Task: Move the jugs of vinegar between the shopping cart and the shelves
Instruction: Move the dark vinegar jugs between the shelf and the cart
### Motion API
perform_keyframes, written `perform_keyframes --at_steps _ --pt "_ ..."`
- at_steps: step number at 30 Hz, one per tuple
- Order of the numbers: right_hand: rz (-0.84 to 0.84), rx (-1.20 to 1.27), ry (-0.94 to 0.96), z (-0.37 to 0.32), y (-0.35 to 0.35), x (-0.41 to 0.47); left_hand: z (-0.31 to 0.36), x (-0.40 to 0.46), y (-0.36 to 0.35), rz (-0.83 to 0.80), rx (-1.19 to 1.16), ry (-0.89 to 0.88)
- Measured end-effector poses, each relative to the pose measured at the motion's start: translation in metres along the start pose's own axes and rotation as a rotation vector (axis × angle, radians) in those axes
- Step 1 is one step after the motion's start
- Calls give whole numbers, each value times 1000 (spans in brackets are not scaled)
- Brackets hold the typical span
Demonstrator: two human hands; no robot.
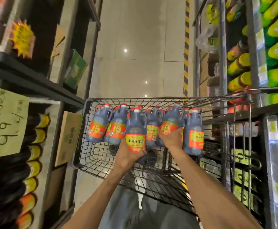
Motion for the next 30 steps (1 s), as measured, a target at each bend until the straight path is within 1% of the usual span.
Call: perform_keyframes --at_steps 2,4,5,8,11,15,18,21,25,28,30 --pt "-39 44 -35 -4 -8 6 -4 -2 2 18 -2 6" --pt "-40 47 -82 -2 -14 11 -4 -7 4 44 3 16" --pt "-39 61 -77 -1 -15 12 -4 -8 5 48 2 14" --pt "-81 160 -29 5 -8 10 -5 -12 7 40 -5 19" --pt "-187 257 12 19 2 6 -4 -15 11 26 10 20" --pt "-289 325 119 36 23 -22 7 -19 14 -22 16 -45" --pt "-315 358 177 37 45 -56 20 -23 18 -69 47 -131" --pt "-258 406 243 42 64 -88 38 -32 24 -135 68 -203" --pt "-158 528 283 57 86 -129 64 -51 28 -246 88 -357" --pt "-28 606 281 71 97 -161 82 -68 26 -326 138 -482" --pt "68 651 284 82 107 -188 90 -81 23 -399 131 -546"
Point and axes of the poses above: each hand's wrist, its own x-axis towards the middle knuckle, its own y-axis out of the back of the hand, z = x × y, the point moved 1 cm from there along x, towards the middle knuckle, and after that the axes turned 6 degrees about -x, right-handed, at the moved point
